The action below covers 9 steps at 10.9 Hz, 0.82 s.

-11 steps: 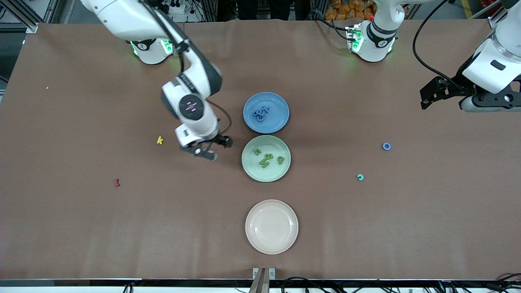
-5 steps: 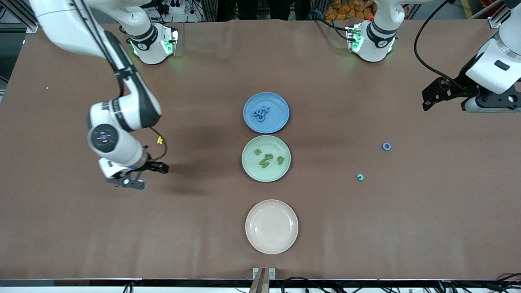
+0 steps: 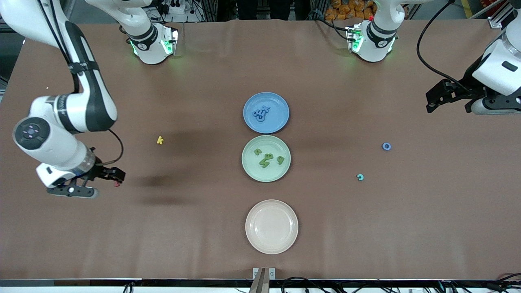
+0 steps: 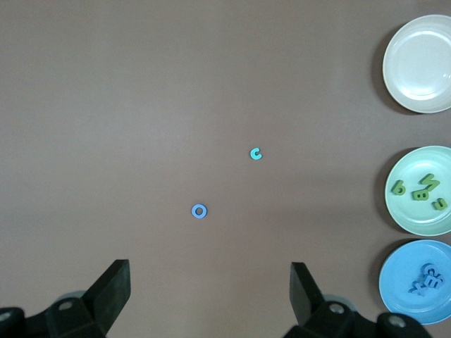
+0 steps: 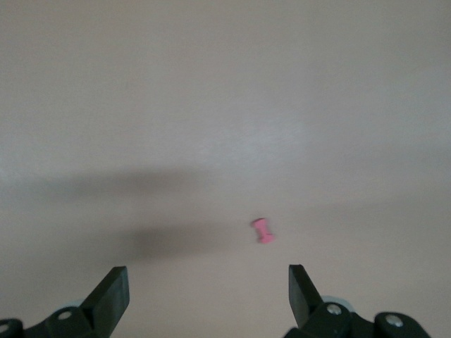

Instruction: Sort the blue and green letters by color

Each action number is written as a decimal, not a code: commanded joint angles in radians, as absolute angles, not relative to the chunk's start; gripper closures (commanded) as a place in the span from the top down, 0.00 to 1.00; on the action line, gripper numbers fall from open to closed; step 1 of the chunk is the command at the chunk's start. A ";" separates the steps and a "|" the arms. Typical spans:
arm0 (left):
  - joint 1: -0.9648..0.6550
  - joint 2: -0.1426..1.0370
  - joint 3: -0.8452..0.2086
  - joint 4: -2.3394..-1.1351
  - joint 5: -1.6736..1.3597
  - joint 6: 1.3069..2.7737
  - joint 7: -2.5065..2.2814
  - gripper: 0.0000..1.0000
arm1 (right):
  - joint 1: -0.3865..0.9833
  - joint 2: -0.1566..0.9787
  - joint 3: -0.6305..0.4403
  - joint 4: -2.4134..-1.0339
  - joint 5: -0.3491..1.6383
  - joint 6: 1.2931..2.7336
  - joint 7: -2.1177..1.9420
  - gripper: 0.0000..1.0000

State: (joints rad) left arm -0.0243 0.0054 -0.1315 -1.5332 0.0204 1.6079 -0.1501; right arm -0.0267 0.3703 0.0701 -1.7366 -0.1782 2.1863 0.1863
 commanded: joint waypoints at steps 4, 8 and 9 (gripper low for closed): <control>-0.023 0.029 -0.129 -1.485 0.064 1.598 -0.153 1.00 | -0.018 0.178 0.025 -1.595 -0.183 1.916 0.041 1.00; -0.023 0.026 -0.130 -1.483 0.066 1.597 -0.153 1.00 | 0.014 0.049 0.031 -1.557 -0.104 1.644 0.141 1.00; -0.021 0.026 -0.130 -1.483 0.064 1.595 -0.152 1.00 | 0.018 0.051 0.031 -1.519 -0.104 1.570 0.143 1.00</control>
